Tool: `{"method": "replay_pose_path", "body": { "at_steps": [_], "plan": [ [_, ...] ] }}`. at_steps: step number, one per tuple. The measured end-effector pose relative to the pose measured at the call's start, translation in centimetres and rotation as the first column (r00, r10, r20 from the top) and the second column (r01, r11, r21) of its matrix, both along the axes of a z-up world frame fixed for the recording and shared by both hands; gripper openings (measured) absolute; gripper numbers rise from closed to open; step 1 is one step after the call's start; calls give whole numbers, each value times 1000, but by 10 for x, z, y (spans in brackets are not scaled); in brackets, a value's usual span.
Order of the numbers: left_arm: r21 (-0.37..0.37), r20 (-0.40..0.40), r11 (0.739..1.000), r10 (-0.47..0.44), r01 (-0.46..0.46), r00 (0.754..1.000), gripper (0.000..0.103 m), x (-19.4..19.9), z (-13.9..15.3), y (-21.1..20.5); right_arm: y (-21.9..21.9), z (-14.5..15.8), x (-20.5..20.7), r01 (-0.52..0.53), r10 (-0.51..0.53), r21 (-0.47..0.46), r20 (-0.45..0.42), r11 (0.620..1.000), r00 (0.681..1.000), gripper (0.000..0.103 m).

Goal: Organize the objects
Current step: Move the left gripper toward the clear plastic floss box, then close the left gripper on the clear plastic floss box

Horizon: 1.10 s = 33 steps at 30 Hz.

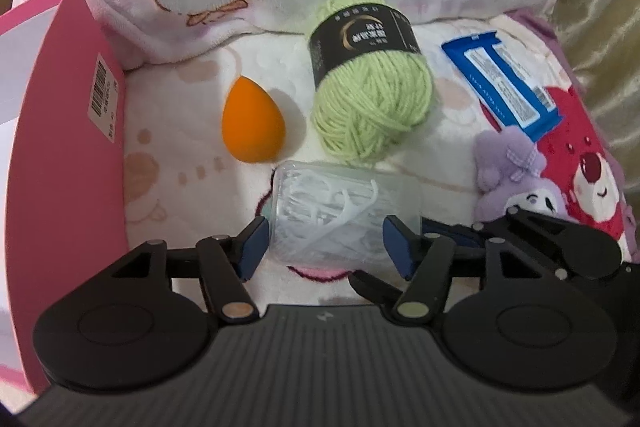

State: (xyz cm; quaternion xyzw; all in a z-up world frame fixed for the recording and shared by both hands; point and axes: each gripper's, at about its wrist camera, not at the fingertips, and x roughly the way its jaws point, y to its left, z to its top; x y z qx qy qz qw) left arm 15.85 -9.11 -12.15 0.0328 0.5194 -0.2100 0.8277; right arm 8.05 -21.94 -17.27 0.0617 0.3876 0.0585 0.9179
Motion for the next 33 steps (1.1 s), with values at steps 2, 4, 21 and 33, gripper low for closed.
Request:
{"method": "replay_pose_path", "body": {
  "at_steps": [2, 4, 21, 33],
  "plan": [
    [-3, -49, 1000, 5, -5, 999, 56, -3, 2, -2, -1, 3, -3, 2, -2, 10, -5, 1000, 1000, 65],
    [-16, -97, 1000, 23, -24, 995, 54, -7, 3, -1, -1, 5, -7, -9, 9, 11, -11, 1000, 1000, 67],
    [-154, -96, 981, 105, -119, 990, 49, -13, -8, 8, 4, 1, -14, -6, 7, 17, -30, 1000, 1000, 85],
    [-150, -34, 984, 94, -98, 995, 49, -29, -5, 6, 10, 0, -21, 3, -3, -18, 25, 1000, 1000, 84]
  ]
}}
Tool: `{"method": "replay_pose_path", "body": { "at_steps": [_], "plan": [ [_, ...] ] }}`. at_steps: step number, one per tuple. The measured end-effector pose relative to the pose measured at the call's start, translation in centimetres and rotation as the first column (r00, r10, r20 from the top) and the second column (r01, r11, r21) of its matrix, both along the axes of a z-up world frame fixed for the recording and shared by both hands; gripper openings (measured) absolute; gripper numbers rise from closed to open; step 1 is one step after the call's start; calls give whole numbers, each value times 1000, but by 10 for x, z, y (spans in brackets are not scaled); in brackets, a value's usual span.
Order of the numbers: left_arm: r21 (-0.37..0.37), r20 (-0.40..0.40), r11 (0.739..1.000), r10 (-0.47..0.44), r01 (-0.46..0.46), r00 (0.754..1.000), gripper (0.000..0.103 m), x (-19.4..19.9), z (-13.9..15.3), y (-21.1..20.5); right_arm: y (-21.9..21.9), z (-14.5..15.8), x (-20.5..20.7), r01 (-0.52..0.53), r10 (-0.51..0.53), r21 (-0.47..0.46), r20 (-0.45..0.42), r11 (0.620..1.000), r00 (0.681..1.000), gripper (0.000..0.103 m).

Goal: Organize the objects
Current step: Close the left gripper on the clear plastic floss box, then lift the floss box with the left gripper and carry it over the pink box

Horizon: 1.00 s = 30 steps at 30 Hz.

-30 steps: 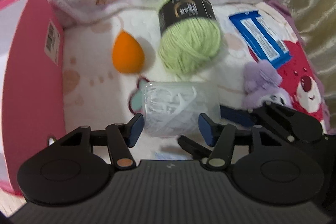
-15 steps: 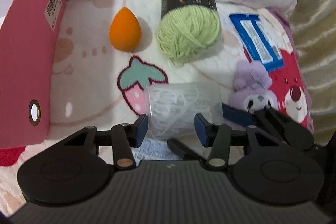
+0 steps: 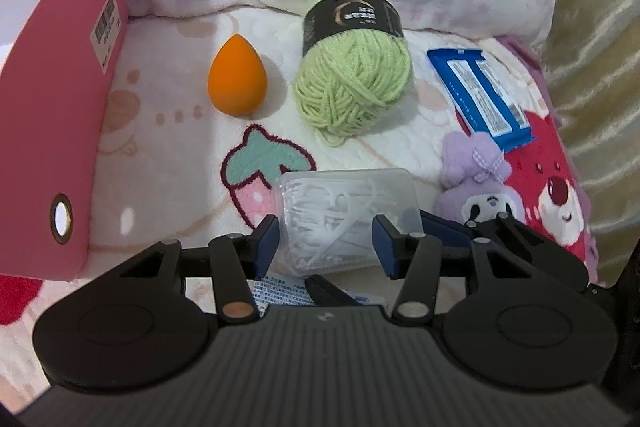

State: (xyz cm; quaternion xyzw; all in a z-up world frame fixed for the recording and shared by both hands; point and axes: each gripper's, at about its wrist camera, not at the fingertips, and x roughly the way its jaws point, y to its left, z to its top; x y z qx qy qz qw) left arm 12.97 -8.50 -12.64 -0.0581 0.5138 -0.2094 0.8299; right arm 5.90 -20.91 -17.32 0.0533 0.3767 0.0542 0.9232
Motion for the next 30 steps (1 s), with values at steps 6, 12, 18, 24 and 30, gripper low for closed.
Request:
{"method": "replay_pose_path", "body": {
  "at_steps": [6, 12, 18, 24, 30],
  "plan": [
    [9, 22, 1000, 3, -3, 1000, 49, -12, 14, 1, 6, 14, -11, 15, -14, -46, 17, 999, 1000, 80],
    [5, 45, 1000, -7, 7, 999, 49, -31, 36, 9, 13, 34, -30, 18, -15, -62, 39, 998, 999, 76],
    [18, 47, 1000, -25, 24, 999, 49, -46, 53, 23, 26, 49, -46, 1, 3, -69, 50, 998, 999, 70],
    [44, 32, 998, -42, 40, 999, 48, -57, 63, 38, 37, 56, -55, -12, 13, -35, 34, 999, 999, 67],
    [70, 32, 996, -53, 51, 998, 48, -67, 77, 54, 53, 68, -59, -39, 39, -27, 23, 999, 999, 65]
  ]
}}
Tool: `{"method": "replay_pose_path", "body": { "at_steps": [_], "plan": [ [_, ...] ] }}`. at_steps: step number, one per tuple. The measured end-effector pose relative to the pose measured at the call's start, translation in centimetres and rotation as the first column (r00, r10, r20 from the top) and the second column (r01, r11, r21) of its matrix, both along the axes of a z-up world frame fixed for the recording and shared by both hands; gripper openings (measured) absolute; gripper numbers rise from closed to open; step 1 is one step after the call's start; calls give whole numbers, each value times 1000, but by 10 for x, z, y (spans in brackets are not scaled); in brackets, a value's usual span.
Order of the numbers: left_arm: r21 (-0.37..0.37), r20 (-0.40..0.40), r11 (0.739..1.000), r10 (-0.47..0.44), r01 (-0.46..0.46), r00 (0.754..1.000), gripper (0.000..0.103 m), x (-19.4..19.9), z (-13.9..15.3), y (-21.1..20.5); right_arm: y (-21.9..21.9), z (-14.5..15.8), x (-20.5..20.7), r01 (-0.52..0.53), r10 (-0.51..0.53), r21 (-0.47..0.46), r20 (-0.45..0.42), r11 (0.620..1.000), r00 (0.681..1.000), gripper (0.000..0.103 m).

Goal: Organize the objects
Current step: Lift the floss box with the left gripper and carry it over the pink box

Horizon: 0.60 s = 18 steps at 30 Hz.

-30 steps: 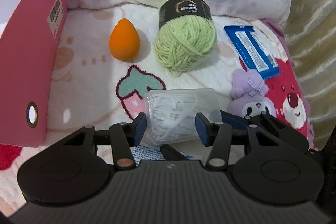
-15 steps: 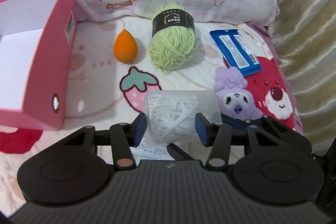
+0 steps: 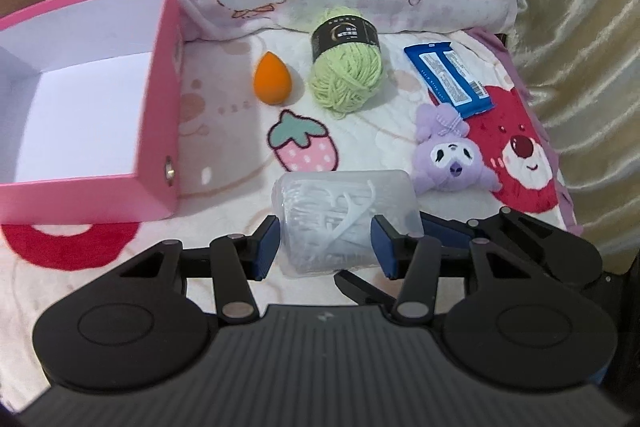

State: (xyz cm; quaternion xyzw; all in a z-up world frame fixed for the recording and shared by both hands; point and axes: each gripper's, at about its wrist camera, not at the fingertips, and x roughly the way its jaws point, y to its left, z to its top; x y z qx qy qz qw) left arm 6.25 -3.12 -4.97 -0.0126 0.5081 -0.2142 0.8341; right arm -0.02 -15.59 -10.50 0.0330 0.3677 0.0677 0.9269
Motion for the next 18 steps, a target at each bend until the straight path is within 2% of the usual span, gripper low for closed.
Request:
{"method": "replay_pose_path", "body": {
  "at_steps": [11, 18],
  "plan": [
    [56, -21, 998, -19, 20, 1000, 48, -18, 28, 40, 43, 26, -4, -76, 75, -32, -37, 997, 997, 64],
    [62, -25, 998, -7, 8, 1000, 48, -25, 43, 72, 68, 40, 1, -122, 120, -36, -50, 992, 992, 64]
  ]
}}
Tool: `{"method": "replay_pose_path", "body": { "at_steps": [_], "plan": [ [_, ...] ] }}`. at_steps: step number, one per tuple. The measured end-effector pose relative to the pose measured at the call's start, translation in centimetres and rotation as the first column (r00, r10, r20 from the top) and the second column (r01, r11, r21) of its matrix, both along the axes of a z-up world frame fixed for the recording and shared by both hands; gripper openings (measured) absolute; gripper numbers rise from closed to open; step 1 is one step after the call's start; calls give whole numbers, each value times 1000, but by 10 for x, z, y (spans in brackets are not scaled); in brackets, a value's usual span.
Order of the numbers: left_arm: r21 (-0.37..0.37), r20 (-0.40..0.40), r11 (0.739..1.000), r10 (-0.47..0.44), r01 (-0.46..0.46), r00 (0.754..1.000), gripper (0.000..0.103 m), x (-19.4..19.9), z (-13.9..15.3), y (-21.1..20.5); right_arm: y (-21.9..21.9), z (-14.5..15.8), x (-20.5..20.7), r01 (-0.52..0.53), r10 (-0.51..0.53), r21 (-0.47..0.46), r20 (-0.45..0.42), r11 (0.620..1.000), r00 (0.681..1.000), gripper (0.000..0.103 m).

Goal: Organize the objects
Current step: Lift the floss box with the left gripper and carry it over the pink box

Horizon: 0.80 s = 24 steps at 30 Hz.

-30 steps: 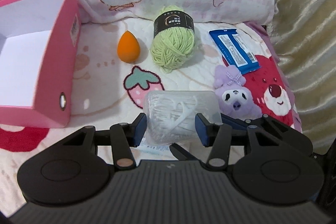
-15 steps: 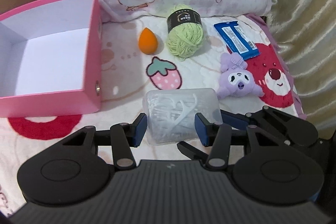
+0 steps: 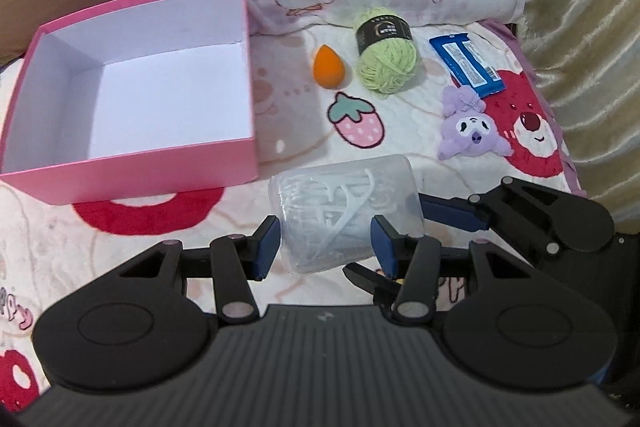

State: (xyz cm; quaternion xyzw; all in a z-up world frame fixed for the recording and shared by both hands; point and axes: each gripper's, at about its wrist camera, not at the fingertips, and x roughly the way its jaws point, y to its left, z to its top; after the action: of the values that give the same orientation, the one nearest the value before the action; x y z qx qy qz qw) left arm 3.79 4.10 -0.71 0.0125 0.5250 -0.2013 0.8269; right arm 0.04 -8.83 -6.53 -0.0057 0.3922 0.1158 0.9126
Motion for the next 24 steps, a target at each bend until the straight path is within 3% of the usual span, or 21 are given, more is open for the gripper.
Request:
{"method": "replay_pose_path", "body": {
  "at_steps": [15, 24],
  "plan": [
    [0, 26, 999, 46, -46, 999, 48, 9, 37, 60, 43, 34, 21, -77, 79, -45, 30, 996, 996, 64],
    [-3, 16, 991, 131, -131, 991, 47, 39, 38, 107, 65, 44, 63, -145, 144, 9, 56, 989, 988, 60]
  ]
}}
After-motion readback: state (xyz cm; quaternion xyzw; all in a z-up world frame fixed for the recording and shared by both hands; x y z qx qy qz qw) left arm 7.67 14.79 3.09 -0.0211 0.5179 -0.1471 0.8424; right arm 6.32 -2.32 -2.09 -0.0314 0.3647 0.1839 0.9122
